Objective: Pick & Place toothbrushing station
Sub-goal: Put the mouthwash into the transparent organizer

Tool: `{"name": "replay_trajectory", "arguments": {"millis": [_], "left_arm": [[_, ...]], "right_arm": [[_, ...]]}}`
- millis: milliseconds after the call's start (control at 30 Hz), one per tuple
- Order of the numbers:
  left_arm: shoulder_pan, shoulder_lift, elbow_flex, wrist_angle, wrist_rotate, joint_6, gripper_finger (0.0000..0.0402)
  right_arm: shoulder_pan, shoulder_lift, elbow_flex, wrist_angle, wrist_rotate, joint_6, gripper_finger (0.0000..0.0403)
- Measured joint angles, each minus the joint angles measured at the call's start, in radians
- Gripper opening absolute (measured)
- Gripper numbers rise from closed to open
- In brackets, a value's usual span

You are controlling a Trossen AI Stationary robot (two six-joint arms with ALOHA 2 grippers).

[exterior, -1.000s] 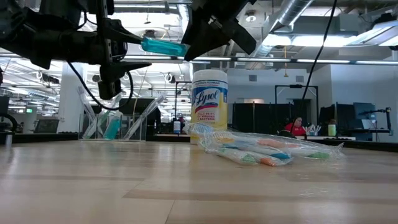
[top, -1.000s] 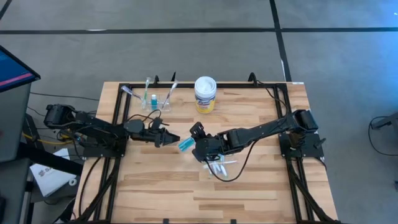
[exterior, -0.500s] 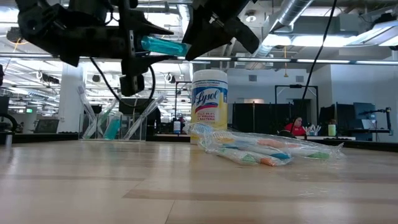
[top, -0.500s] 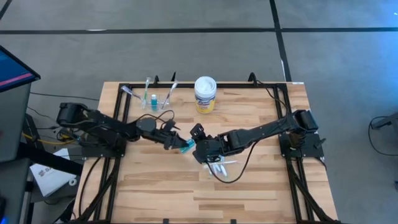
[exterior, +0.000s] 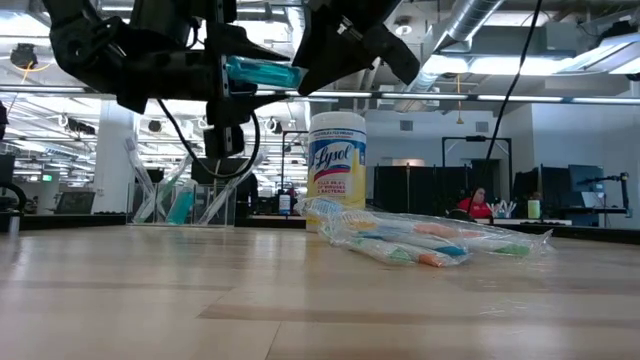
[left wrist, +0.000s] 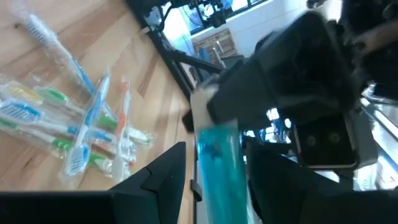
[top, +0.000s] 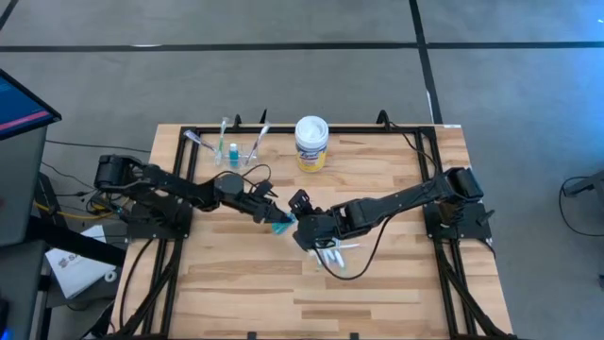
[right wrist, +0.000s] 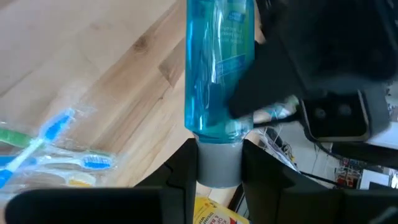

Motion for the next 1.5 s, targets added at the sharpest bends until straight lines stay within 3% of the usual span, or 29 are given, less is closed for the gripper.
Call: {"name": "replay_trajectory", "arguments": {"millis": [300, 700, 1100, 1500], "left_arm": [[0.028, 0.0, 0.0, -0.005, 0.074, -0.012, 0.0155], [0.034, 0.0, 0.0, -0.005, 0.087, 0.011, 0.0079], [0.034, 0.0, -0.002, -0.005, 0.078, 0.06, 0.0071], [0.034, 0.0, -0.002, -0.004, 0.072, 0.107, 0.0069]], "right_arm": [[-0.001, 0.0, 0.0, 0.0, 0.0, -0.001, 0.0086], [-0.001, 0.0, 0.0, -0.004, -0.005, -0.004, 0.0087], [-0.002, 0.0, 0.0, -0.018, -0.023, 0.005, 0.0122], [-0.02, 0.0, 0.001, -0.063, 0.014, 0.061, 0.0124]]}}
